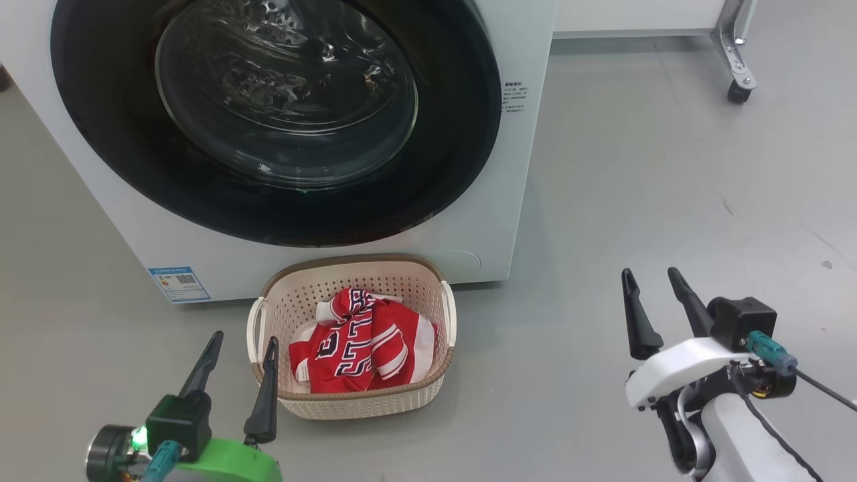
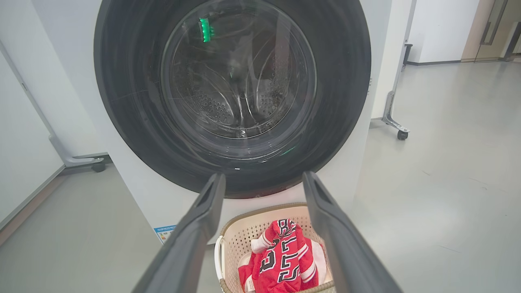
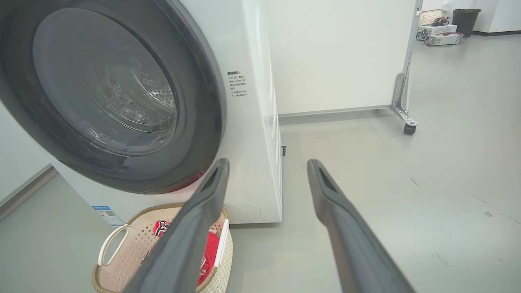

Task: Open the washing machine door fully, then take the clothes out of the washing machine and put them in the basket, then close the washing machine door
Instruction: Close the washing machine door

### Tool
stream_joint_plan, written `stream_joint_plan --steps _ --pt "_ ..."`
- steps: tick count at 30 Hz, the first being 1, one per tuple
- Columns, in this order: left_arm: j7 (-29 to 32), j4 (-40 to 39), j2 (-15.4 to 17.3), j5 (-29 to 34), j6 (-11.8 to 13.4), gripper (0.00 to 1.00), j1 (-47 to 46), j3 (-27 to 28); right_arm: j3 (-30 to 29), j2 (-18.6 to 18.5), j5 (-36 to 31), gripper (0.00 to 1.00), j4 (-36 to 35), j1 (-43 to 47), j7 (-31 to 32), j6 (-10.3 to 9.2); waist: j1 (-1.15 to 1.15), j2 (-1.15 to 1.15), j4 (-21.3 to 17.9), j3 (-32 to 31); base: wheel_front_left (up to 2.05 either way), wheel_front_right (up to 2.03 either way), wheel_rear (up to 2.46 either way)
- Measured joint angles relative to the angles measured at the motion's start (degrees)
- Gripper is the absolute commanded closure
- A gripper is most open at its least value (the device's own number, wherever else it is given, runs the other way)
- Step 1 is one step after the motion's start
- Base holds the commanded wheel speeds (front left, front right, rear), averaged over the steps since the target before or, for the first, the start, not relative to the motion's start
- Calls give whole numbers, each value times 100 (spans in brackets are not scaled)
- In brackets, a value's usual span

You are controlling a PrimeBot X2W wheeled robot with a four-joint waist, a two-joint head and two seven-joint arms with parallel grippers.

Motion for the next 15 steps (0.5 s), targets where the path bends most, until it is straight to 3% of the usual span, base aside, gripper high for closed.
stream_joint_plan --steps 15 --pt "105 -107 16 -1 27 0 248 34 104 -26 -63 0 -727 779 0 -237 0 0 -159 -196 0 0 0"
